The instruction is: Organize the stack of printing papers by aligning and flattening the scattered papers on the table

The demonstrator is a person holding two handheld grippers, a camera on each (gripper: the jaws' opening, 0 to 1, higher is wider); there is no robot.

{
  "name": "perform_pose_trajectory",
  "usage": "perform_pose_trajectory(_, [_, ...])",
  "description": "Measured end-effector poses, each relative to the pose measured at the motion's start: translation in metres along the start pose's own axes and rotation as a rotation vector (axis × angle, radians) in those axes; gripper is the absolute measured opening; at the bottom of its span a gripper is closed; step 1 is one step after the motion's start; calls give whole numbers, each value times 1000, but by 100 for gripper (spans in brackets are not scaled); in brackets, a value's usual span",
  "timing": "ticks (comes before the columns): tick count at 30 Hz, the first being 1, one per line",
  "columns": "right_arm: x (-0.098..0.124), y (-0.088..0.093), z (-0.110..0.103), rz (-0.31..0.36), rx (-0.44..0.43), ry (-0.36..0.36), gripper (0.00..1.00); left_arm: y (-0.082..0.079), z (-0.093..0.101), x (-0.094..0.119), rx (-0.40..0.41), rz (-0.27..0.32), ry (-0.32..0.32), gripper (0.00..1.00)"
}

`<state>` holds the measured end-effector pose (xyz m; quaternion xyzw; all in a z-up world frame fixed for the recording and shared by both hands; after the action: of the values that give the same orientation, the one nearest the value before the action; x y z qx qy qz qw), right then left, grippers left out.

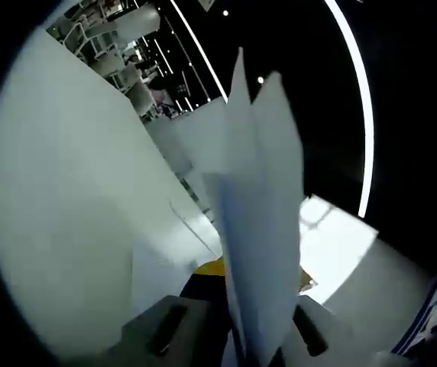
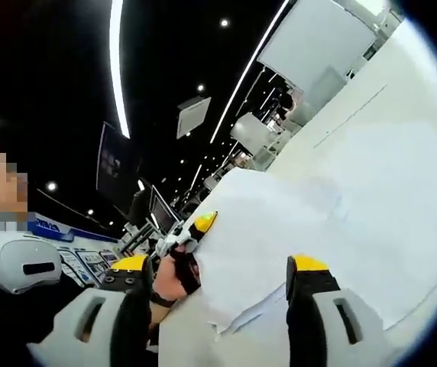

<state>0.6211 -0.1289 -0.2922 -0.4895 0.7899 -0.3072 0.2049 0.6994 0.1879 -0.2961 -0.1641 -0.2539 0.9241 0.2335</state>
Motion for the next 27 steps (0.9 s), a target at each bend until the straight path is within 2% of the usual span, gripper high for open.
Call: perform_pose_trajectory(27, [3, -4, 3, 37, 51, 87, 85, 2, 1, 0, 10, -1, 1, 6])
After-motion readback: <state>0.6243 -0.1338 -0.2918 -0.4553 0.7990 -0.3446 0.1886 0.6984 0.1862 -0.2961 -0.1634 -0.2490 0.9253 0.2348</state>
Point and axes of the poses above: the point that each gripper's makers call its tool centre point, and the gripper's own axes: x roughly backward along the fingers, z roughly to its right, y roughly out of its underside, the point moved 10 cm from there along x, roughly backward along the fingers, and after that the axes turned 1 degree about -z, right-handed, at the moved point
